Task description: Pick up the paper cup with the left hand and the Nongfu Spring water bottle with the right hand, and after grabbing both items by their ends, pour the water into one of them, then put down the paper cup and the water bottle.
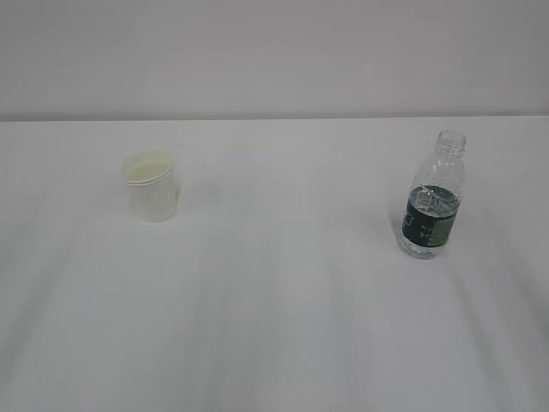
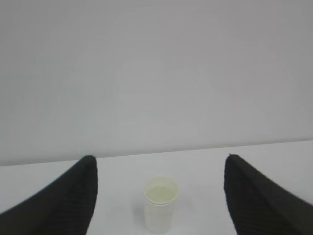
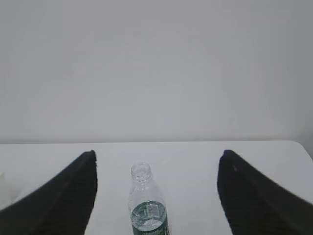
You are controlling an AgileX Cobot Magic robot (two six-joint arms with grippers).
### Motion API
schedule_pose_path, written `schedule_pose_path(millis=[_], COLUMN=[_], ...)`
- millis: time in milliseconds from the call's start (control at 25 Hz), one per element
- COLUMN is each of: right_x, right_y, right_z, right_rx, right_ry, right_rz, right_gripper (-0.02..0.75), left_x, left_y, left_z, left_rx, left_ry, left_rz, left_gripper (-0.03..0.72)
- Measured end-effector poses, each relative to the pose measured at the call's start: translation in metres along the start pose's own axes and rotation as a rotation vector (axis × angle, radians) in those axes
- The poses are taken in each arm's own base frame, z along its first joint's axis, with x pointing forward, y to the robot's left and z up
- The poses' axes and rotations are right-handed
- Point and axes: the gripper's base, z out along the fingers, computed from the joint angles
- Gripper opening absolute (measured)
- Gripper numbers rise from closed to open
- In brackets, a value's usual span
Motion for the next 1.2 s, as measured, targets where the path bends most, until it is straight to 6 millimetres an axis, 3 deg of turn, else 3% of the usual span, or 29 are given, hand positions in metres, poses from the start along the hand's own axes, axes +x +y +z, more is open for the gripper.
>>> schedule_pose_path(millis=[440,640,920,1200], right_x=[-0.006,-0.011,-0.004,0.016], right_y=[-0.007,-0.009,-0.009,0.000], right_z=[-0.053,-0.067,-0.079,-0.088], right_rx=[0.057,0.066,0.072,-0.021], right_ry=[0.016,0.061,0.261,0.512], right_rz=[0.034,0.061,0.085,0.065], right_gripper=[0.574,0.574,0.574,0.574], left_x=[-0.046,-0.059,-0.064,-0.053], left_y=[-0.004,-0.005,-0.006,-0.005], left_z=[-0.038,-0.058,-0.096,-0.131], left_rx=[-0.010,-0.018,-0.027,-0.029], left_ry=[0.041,0.089,0.151,0.272], left_rz=[-0.003,-0.004,-0.001,0.052], left_gripper=[0.571,0.531,0.518,0.517])
